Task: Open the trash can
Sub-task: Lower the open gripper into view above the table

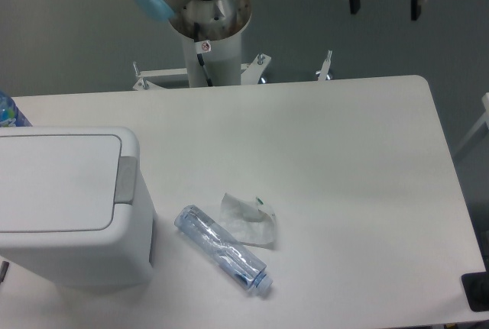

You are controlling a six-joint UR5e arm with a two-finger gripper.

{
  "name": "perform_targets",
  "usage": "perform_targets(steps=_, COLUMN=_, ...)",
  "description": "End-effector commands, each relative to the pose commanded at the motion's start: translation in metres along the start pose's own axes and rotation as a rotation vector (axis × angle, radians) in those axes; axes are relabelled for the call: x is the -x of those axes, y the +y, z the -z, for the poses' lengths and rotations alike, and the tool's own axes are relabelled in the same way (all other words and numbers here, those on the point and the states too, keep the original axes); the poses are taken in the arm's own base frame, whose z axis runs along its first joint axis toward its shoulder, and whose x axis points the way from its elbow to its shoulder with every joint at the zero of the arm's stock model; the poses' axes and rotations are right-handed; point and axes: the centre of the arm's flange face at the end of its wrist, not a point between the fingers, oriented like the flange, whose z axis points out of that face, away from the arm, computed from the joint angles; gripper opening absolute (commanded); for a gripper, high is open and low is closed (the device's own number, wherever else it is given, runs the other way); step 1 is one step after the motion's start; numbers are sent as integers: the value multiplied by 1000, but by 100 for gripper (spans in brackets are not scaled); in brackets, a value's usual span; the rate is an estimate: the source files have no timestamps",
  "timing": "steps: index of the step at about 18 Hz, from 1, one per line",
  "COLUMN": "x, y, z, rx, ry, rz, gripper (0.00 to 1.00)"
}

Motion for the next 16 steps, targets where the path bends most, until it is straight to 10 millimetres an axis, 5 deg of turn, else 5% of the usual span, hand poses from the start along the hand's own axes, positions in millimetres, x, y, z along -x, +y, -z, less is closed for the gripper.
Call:
perform_targets(steps=10, x=0, y=-9, z=-1, rx=-62, ry=17, rz=112, gripper=100)
perform_targets(steps=16, x=-5, y=-53, z=-1, rx=-202, ry=20, rz=387, gripper=100)
